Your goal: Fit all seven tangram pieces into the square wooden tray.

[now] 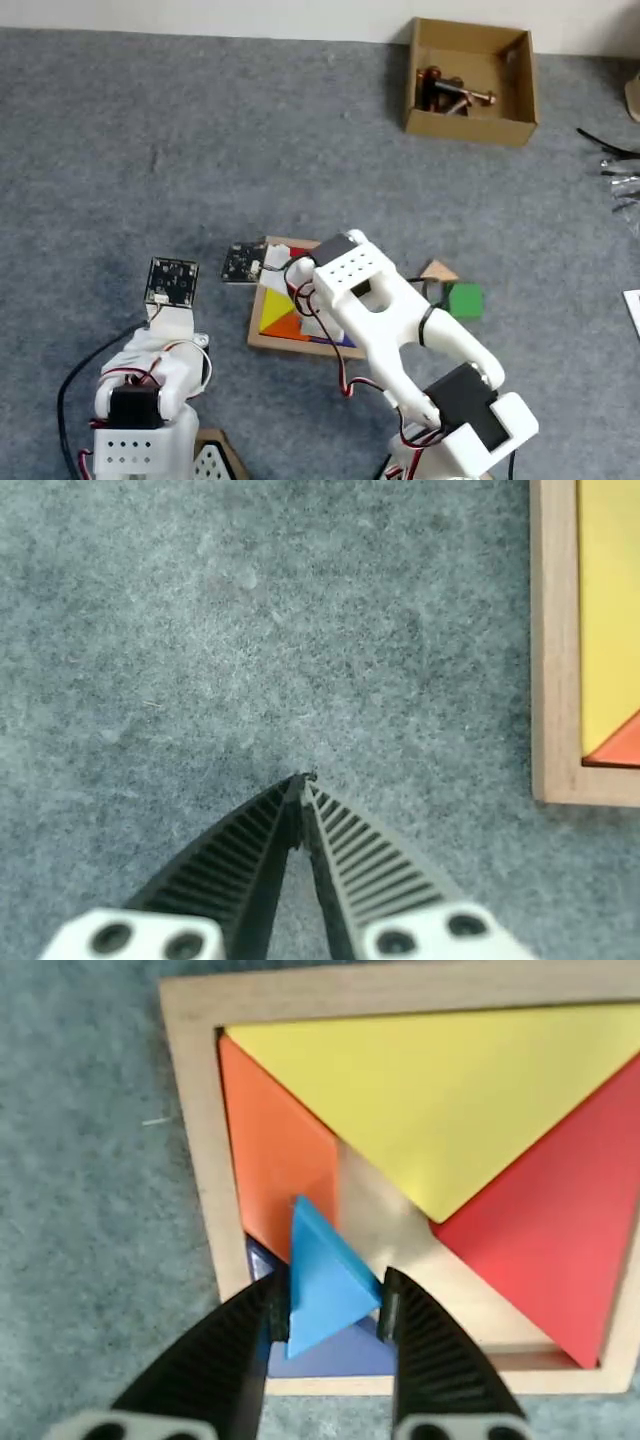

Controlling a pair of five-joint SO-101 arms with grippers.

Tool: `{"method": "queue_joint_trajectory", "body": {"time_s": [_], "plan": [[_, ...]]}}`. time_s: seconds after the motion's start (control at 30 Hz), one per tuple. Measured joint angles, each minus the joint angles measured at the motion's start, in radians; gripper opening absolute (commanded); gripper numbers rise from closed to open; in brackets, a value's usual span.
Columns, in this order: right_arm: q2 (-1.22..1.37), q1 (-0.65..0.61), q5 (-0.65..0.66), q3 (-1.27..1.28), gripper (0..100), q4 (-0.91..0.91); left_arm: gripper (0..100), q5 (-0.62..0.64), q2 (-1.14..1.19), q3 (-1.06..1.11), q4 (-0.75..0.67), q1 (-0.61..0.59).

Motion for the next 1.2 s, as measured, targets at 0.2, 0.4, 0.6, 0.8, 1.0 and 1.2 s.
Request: {"method": "queue_joint_trajectory", "body": {"time_s": [0.2, 0.4, 0.6, 0.8, 1.0, 1.2], "plan": [[0.000, 0.000, -0.017, 0.000, 10.6, -0.023, 1, 0.000, 0.000, 0.000, 0.000, 0.000], [0.000, 0.000, -0.020, 0.000, 10.6, -0.092, 1, 0.000, 0.000, 0.000, 0.000, 0.000], [0.000, 0.000, -0.002, 0.000, 10.6, -0.101, 1, 0.000, 0.000, 0.000, 0.000, 0.000], [0.000, 0.000, -0.002, 0.000, 16.9, -0.101, 1, 0.000, 0.000, 0.000, 0.000, 0.000], [0.000, 0.000, 0.000, 0.002, 20.5, -0.101, 1, 0.000, 0.000, 0.000, 0.000, 0.000], [0.002, 0.000, -0.008, 0.002, 20.5, -0.101, 1, 0.000, 0.000, 0.000, 0.000, 0.000]]}}
